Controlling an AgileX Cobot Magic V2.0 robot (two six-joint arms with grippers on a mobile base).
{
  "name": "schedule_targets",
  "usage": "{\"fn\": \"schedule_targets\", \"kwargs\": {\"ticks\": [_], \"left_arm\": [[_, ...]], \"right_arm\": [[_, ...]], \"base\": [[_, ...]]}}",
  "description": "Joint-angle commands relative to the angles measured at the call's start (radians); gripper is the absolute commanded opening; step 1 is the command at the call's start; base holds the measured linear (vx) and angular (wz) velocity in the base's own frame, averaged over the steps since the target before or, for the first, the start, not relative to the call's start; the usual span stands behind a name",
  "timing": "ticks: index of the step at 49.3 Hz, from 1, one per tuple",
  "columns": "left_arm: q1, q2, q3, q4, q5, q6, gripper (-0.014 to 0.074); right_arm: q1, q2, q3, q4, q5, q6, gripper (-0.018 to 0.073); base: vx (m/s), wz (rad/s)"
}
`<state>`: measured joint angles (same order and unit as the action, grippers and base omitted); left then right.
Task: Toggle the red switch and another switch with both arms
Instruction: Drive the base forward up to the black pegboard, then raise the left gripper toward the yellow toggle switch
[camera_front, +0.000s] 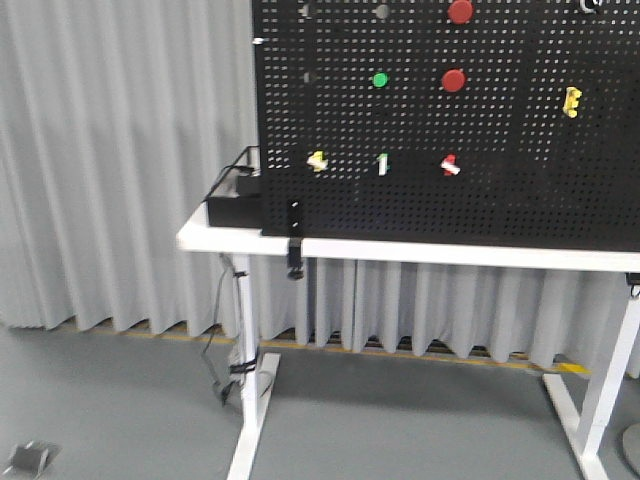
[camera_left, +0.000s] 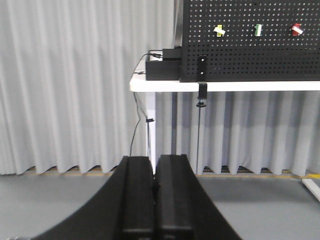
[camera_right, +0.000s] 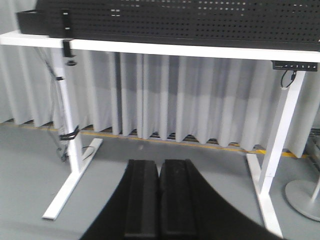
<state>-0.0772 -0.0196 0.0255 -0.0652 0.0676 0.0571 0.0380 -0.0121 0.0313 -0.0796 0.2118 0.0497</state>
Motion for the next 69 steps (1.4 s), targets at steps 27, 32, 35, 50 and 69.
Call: {"fn": "schedule_targets", "kwargs": {"ticks": [27,32,35,50,69], "left_arm": [[-0.005,-0.011,0.014,-0.001,-0.08,-0.005,-0.0006],[-0.005,-0.011,0.014,-0.001,-0.08,-0.005,-0.0006],[-0.005,-0.011,0.014,-0.001,-0.08,-0.005,-0.0006],[-0.005,-0.009,0.014,-0.001,-0.08,-0.005,-0.0006],[-0.005,-0.009,0.014,-0.001,-0.08,-0.005,-0.0006]], "right_arm": [[0.002,-0.01,0.005,-0.005,-0.082,-0.004,-0.0006],[0.002,-0.01,0.005,-0.005,-0.082,-0.004,-0.0006],[0.002,-0.01,0.005,-0.005,-0.082,-0.004,-0.0006],[0.002,-0.01,0.005,-0.005,-0.082,-0.004,-0.0006],[0.002,-0.01,0.005,-0.005,-0.082,-0.004,-0.0006]], "base": [[0.45,-0.12],[0.43,-0.02],[0.41,-0.02],[0.33,-0.03],[0.2,0.01]]}}
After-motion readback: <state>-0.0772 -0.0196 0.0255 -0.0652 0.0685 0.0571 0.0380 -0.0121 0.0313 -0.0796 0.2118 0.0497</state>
